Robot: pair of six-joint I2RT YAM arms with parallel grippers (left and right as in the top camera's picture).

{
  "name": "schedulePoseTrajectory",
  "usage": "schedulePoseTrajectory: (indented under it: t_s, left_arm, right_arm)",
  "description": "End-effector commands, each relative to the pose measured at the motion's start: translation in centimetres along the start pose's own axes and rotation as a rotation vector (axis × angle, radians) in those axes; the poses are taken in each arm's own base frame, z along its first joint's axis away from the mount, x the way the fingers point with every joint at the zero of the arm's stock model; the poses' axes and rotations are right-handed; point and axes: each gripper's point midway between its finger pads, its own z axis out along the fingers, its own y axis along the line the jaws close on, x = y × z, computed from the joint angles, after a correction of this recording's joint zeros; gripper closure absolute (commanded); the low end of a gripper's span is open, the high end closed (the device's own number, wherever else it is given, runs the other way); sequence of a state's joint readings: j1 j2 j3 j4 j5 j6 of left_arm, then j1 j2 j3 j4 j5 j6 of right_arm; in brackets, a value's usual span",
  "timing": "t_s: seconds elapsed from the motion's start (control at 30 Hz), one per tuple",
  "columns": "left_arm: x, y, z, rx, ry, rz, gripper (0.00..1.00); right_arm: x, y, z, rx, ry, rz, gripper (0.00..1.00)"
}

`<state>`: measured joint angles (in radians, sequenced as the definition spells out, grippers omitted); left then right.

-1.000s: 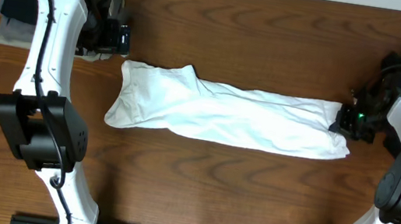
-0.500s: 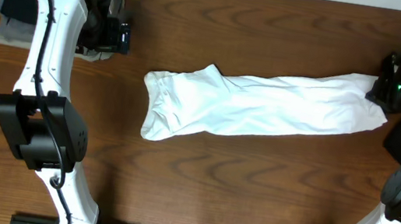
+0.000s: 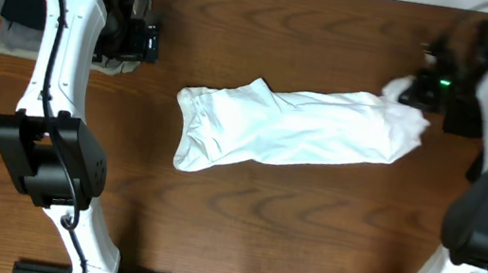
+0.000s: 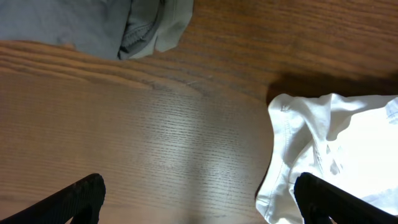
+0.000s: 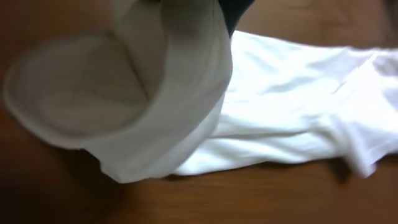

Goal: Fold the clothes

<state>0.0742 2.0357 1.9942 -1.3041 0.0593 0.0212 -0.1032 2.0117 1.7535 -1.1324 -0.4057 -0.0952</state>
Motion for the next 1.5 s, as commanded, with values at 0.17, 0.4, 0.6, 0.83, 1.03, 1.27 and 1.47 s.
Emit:
schedulePoseTrajectory:
  t_s: [0.17,0.4,0.6,0.83,1.03,1.27,1.47]
  left_arm:
    - [-0.6,0.2,0.0,-0.011,-0.022,-0.013,0.02]
    - [-0.9,0.2,0.0,-0.010,-0.032,-0.013,0.02]
    - [-0.9,0.2,0.0,-0.010,-0.034,-0.013,0.02]
    - [-0.9,0.2,0.0,-0.010,-0.034,-0.013,0.02]
    - [-0.9,0.2,0.0,-0.010,-0.035,-0.013,0.02]
    - [-1.1,0.2,0.0,-0.009,-0.040,-0.014,0.02]
    - [-1.2,0.0,0.0,0.004,-0.044,-0.013,0.02]
  right_arm:
    - [0.8,9.2,2.9,-0.058,0.052,-0.221,0.99]
    - [2.2,15.0,4.8,-0.093,0.074,-0.323,0.99]
    - [3.3,17.3,6.0,-0.031,0.086,-0.385,0.99]
    - [3.4,19.3,6.6,-0.044,0.066,-0.416,0.57]
    - [3.7,20.2,6.4,-0.078,0.067,-0.434,0.12]
    - [2.9,19.0,5.6,-0.041,0.045,-0.416,0.46]
    - [4.4,18.9,6.9,-0.027,0.105,-0.420,0.69]
